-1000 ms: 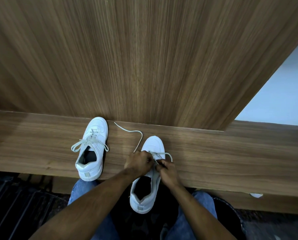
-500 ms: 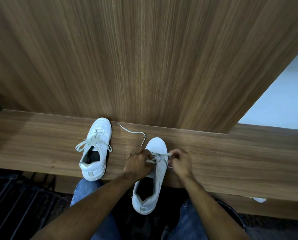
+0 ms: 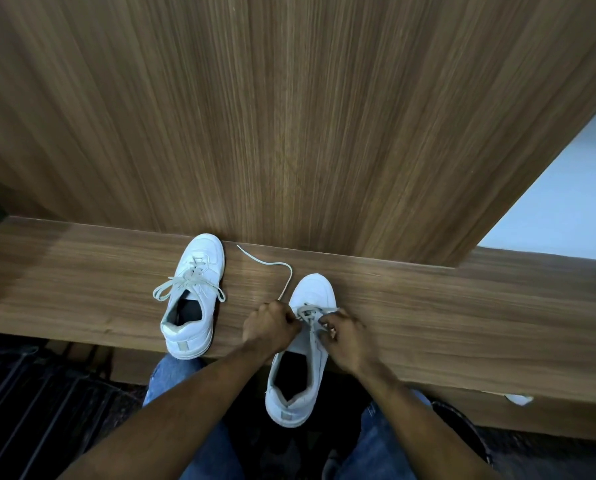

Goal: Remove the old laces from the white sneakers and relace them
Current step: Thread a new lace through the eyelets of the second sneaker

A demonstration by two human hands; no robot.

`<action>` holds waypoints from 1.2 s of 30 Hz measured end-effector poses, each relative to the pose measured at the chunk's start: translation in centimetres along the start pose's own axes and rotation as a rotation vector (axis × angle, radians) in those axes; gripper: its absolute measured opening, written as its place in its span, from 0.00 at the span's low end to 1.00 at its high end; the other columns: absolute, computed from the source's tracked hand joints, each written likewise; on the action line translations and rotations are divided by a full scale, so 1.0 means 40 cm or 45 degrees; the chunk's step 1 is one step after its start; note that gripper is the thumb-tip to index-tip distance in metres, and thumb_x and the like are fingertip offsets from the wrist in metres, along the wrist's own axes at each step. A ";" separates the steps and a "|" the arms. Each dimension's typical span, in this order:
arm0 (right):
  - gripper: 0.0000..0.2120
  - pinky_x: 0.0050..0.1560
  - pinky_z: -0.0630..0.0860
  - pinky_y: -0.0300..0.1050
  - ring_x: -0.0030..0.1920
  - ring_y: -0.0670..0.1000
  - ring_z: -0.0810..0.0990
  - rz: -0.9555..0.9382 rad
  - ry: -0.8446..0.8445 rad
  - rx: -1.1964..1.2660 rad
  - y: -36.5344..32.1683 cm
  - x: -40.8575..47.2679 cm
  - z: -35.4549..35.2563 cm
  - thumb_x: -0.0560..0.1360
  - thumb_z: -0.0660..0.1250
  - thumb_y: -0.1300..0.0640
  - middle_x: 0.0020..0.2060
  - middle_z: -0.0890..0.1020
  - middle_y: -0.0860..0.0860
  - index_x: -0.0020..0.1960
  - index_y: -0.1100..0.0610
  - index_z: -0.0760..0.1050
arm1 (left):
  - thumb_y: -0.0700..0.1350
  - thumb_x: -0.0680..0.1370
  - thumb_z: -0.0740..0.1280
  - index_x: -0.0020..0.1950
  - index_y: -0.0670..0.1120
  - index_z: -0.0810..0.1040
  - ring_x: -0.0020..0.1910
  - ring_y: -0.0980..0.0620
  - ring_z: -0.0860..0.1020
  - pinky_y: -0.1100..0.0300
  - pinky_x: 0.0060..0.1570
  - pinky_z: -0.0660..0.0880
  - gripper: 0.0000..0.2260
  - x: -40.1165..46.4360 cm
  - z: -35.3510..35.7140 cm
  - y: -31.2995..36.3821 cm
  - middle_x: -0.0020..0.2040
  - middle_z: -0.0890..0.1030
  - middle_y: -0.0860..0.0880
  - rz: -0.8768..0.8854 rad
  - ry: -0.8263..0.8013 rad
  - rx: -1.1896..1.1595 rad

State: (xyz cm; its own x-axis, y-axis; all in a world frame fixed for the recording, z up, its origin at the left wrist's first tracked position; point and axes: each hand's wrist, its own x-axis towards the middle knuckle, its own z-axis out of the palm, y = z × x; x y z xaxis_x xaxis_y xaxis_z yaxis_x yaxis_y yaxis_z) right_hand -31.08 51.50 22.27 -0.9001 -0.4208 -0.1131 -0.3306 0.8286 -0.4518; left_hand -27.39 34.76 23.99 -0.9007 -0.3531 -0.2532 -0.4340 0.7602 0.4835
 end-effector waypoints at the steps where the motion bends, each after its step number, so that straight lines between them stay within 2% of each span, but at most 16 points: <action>1: 0.10 0.54 0.72 0.45 0.57 0.53 0.77 -0.009 -0.026 -0.032 -0.009 0.006 0.014 0.76 0.63 0.53 0.55 0.78 0.50 0.54 0.51 0.79 | 0.56 0.71 0.67 0.49 0.50 0.81 0.55 0.42 0.79 0.54 0.52 0.74 0.13 0.001 0.000 0.000 0.53 0.82 0.45 -0.005 -0.004 0.006; 4: 0.08 0.52 0.74 0.46 0.53 0.54 0.79 0.032 0.035 0.082 -0.026 0.021 0.017 0.75 0.62 0.56 0.49 0.82 0.52 0.47 0.53 0.81 | 0.57 0.71 0.67 0.49 0.50 0.81 0.54 0.42 0.79 0.54 0.51 0.74 0.14 0.001 -0.002 -0.003 0.52 0.82 0.45 -0.024 -0.028 -0.008; 6: 0.10 0.45 0.76 0.44 0.41 0.50 0.82 0.139 0.147 0.515 -0.018 0.039 -0.012 0.74 0.64 0.63 0.42 0.84 0.51 0.40 0.53 0.81 | 0.55 0.71 0.66 0.50 0.51 0.81 0.54 0.42 0.79 0.54 0.51 0.74 0.13 -0.001 -0.010 0.000 0.52 0.82 0.45 -0.030 -0.039 -0.024; 8: 0.14 0.36 0.76 0.43 0.31 0.46 0.78 0.261 0.348 1.081 -0.018 0.054 -0.071 0.76 0.63 0.69 0.36 0.82 0.52 0.38 0.53 0.78 | 0.54 0.71 0.66 0.51 0.51 0.82 0.54 0.43 0.79 0.55 0.51 0.74 0.12 -0.001 -0.012 -0.001 0.52 0.82 0.45 -0.036 -0.045 -0.032; 10: 0.12 0.31 0.78 0.42 0.28 0.45 0.77 0.297 0.553 1.475 -0.014 0.070 -0.135 0.78 0.62 0.68 0.32 0.79 0.53 0.39 0.57 0.76 | 0.53 0.71 0.65 0.51 0.51 0.81 0.54 0.43 0.79 0.55 0.50 0.73 0.13 -0.003 -0.014 0.001 0.53 0.81 0.46 -0.045 -0.047 -0.034; 11: 0.11 0.31 0.79 0.41 0.27 0.44 0.77 0.316 0.626 1.538 -0.002 0.083 -0.152 0.79 0.62 0.67 0.31 0.78 0.53 0.40 0.58 0.76 | 0.53 0.71 0.65 0.52 0.51 0.81 0.54 0.43 0.79 0.55 0.50 0.73 0.13 -0.003 -0.015 0.001 0.53 0.81 0.46 -0.048 -0.048 -0.034; 12: 0.12 0.31 0.79 0.40 0.27 0.43 0.77 0.323 0.671 1.527 0.008 0.087 -0.168 0.79 0.62 0.68 0.31 0.77 0.53 0.39 0.57 0.75 | 0.53 0.71 0.65 0.52 0.51 0.81 0.54 0.43 0.79 0.55 0.50 0.73 0.13 -0.001 -0.013 0.001 0.54 0.81 0.46 -0.051 -0.052 -0.032; 14: 0.13 0.36 0.81 0.47 0.30 0.46 0.80 0.347 0.659 1.172 0.042 0.092 -0.157 0.76 0.64 0.69 0.33 0.80 0.52 0.40 0.53 0.77 | 0.53 0.70 0.66 0.52 0.51 0.82 0.54 0.44 0.79 0.55 0.50 0.73 0.14 0.001 -0.010 0.002 0.53 0.81 0.46 -0.056 -0.054 -0.031; 16: 0.11 0.46 0.80 0.53 0.42 0.55 0.83 0.334 0.488 0.563 0.062 0.076 -0.131 0.72 0.65 0.65 0.44 0.82 0.52 0.47 0.50 0.79 | 0.54 0.70 0.66 0.51 0.50 0.82 0.54 0.44 0.79 0.56 0.49 0.73 0.14 0.002 -0.008 0.003 0.53 0.81 0.47 -0.071 -0.044 -0.030; 18: 0.16 0.51 0.77 0.51 0.51 0.59 0.81 0.249 0.297 0.185 0.056 0.044 -0.093 0.73 0.66 0.61 0.56 0.77 0.52 0.58 0.48 0.76 | 0.55 0.70 0.66 0.51 0.50 0.82 0.53 0.43 0.79 0.57 0.48 0.73 0.14 0.003 -0.007 0.003 0.52 0.81 0.47 -0.082 -0.032 -0.027; 22: 0.21 0.51 0.76 0.48 0.55 0.56 0.78 -0.114 0.088 -0.115 0.017 0.000 -0.010 0.74 0.64 0.54 0.61 0.72 0.49 0.67 0.44 0.70 | 0.54 0.70 0.67 0.51 0.50 0.82 0.54 0.43 0.79 0.57 0.48 0.72 0.14 0.000 -0.010 0.003 0.52 0.82 0.46 -0.080 -0.033 -0.034; 24: 0.20 0.48 0.78 0.51 0.53 0.57 0.79 -0.155 0.013 -0.212 0.005 -0.001 0.013 0.76 0.62 0.52 0.61 0.70 0.48 0.66 0.43 0.69 | 0.54 0.70 0.67 0.50 0.49 0.82 0.53 0.43 0.79 0.57 0.49 0.73 0.13 -0.001 -0.011 0.004 0.51 0.82 0.46 -0.078 -0.030 -0.039; 27: 0.13 0.45 0.77 0.51 0.50 0.58 0.80 -0.133 0.058 -0.323 -0.013 0.008 0.017 0.79 0.59 0.51 0.61 0.69 0.48 0.62 0.47 0.72 | 0.53 0.70 0.66 0.49 0.49 0.82 0.53 0.43 0.79 0.57 0.49 0.73 0.12 -0.004 -0.011 0.004 0.51 0.82 0.46 -0.071 -0.026 -0.039; 31: 0.07 0.42 0.76 0.48 0.45 0.57 0.81 -0.108 0.210 -0.274 0.001 0.023 -0.008 0.78 0.61 0.54 0.55 0.74 0.49 0.51 0.52 0.77 | 0.52 0.70 0.67 0.48 0.50 0.83 0.52 0.44 0.80 0.57 0.49 0.74 0.11 -0.004 -0.012 0.002 0.51 0.83 0.47 -0.058 -0.028 -0.054; 33: 0.05 0.42 0.77 0.49 0.41 0.58 0.81 0.008 0.484 0.060 0.024 0.032 -0.042 0.74 0.65 0.58 0.49 0.78 0.51 0.45 0.51 0.79 | 0.53 0.70 0.67 0.49 0.51 0.83 0.52 0.45 0.80 0.58 0.49 0.74 0.11 -0.003 -0.013 0.000 0.51 0.83 0.48 -0.053 -0.030 -0.067; 36: 0.10 0.47 0.77 0.51 0.42 0.59 0.82 0.351 0.897 0.722 0.065 0.066 -0.127 0.73 0.66 0.62 0.43 0.83 0.55 0.40 0.48 0.78 | 0.54 0.70 0.67 0.49 0.50 0.83 0.53 0.45 0.80 0.57 0.50 0.75 0.12 -0.001 -0.010 -0.001 0.51 0.82 0.47 -0.051 -0.017 -0.057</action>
State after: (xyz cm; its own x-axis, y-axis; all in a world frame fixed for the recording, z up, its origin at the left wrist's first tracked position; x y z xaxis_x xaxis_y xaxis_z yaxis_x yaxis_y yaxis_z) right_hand -35.76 54.41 25.28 -0.9514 0.2368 0.1968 -0.0599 0.4846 -0.8727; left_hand -27.33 34.50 24.32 -0.8823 -0.3755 -0.2839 -0.4705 0.7203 0.5096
